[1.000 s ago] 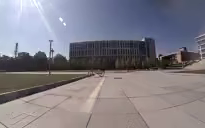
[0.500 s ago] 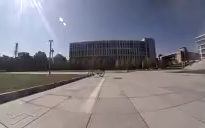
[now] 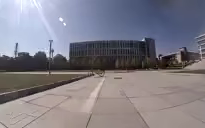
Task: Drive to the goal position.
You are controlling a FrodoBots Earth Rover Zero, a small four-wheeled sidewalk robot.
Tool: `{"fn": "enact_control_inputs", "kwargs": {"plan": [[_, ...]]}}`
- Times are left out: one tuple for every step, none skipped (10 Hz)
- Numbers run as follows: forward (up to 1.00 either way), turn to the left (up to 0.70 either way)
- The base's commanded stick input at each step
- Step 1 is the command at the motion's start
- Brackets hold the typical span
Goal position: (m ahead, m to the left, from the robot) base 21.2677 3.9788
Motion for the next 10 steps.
{"fn": "enact_control_inputs", "kwargs": {"plan": [[0.06,0.0],[0.06,0.0],[0.06,0.0],[0.06,0.0],[0.06,0.0],[0.06,0.0],[0.06,0.0],[0.06,0.0],[0.06,0.0],[0.06,0.0]]}}
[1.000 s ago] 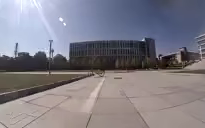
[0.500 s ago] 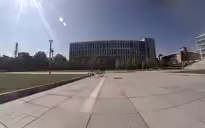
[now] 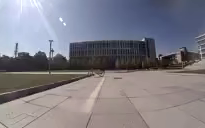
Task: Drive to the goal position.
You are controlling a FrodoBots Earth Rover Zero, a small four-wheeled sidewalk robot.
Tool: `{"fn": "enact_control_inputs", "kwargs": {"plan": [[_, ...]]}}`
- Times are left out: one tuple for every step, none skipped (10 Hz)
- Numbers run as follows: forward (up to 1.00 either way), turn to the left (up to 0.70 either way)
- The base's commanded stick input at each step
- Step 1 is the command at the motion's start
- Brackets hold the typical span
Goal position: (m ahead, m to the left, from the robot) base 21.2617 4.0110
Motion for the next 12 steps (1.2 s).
{"fn": "enact_control_inputs", "kwargs": {"plan": [[0.06,0.0],[0.06,0.0],[0.06,0.0],[0.06,0.0],[0.06,0.0],[0.06,0.0],[0.06,0.0],[0.06,0.0],[0.06,0.0],[0.06,0.0],[0.06,0.0],[0.06,0.0]]}}
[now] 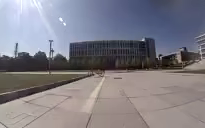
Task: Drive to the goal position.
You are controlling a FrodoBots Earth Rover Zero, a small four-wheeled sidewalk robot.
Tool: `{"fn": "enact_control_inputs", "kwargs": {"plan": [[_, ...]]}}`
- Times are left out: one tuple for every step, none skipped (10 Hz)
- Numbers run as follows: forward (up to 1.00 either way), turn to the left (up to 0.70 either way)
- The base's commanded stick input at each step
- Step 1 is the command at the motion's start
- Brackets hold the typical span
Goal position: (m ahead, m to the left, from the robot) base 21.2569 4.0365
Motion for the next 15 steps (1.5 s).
{"fn": "enact_control_inputs", "kwargs": {"plan": [[0.06,0.0],[0.06,0.0],[0.06,0.0],[0.06,0.0],[0.06,0.0],[0.06,0.0],[0.06,0.0],[0.06,0.0],[0.06,0.0],[0.06,0.0],[0.06,0.0],[0.06,0.0],[0.06,0.0],[0.06,0.0],[0.06,0.0]]}}
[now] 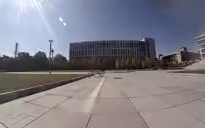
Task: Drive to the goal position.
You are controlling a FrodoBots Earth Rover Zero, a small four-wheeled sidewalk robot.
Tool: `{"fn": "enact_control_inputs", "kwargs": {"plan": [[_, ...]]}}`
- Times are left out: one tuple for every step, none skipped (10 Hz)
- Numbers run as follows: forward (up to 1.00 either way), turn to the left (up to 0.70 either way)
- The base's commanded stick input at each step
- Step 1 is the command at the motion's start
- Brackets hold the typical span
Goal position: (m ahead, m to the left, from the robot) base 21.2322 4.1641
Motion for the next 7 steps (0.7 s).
{"fn": "enact_control_inputs", "kwargs": {"plan": [[0.06,0.0],[0.06,0.0],[0.06,0.0],[0.06,0.0],[0.06,0.0],[0.06,0.0],[0.06,0.0]]}}
